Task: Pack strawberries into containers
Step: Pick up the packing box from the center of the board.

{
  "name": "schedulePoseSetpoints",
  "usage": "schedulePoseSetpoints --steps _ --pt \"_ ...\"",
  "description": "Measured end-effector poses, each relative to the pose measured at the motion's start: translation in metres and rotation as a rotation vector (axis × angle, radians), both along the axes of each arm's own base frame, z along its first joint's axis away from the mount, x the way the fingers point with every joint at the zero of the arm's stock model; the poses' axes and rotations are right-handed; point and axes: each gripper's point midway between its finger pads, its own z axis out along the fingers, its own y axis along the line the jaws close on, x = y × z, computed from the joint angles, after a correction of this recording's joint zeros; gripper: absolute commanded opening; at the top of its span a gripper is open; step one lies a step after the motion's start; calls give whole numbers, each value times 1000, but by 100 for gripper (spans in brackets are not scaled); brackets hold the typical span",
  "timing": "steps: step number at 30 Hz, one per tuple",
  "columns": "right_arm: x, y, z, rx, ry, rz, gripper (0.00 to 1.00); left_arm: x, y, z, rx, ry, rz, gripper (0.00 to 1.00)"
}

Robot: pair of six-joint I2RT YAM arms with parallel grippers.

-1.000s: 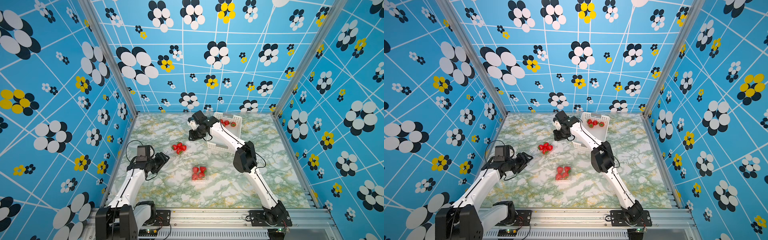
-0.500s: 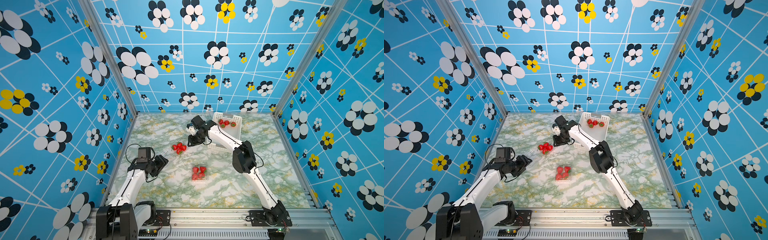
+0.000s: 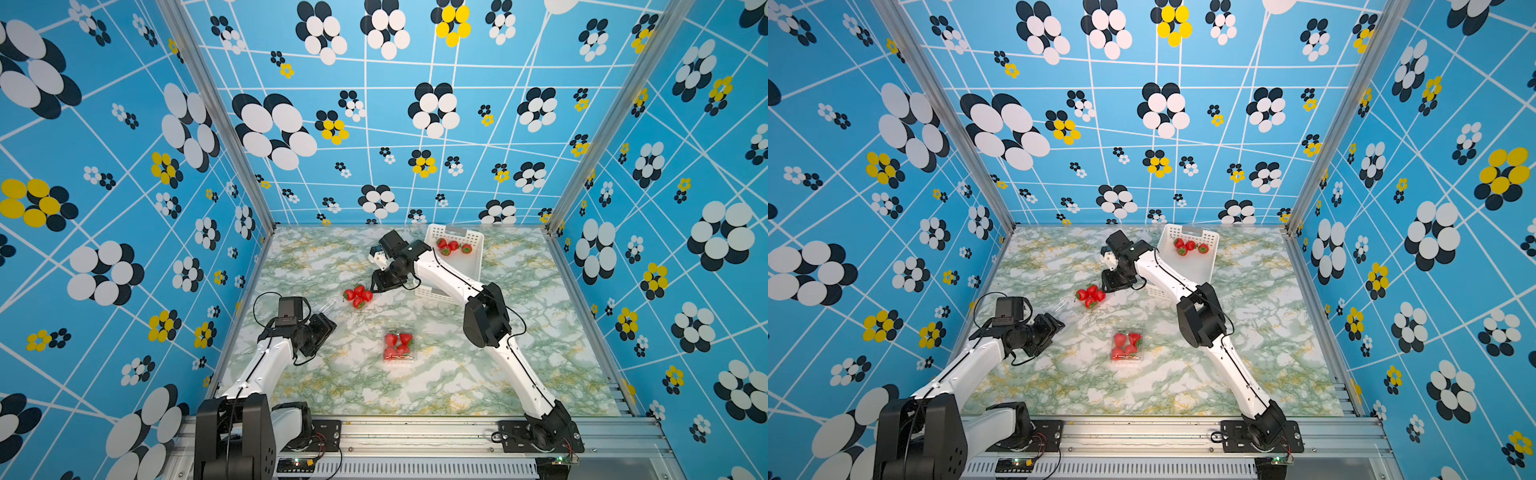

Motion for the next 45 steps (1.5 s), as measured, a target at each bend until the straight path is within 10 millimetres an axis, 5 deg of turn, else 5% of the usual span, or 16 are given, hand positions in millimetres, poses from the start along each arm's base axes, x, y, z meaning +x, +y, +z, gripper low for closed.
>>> schedulePoseSetpoints --steps 21,45 --pt "6 5 -30 -1 44 -40 37 6 8 -6 3 -14 32 67" --pt "9 4 -29 5 51 -58 28 6 11 -12 2 -6 43 66"
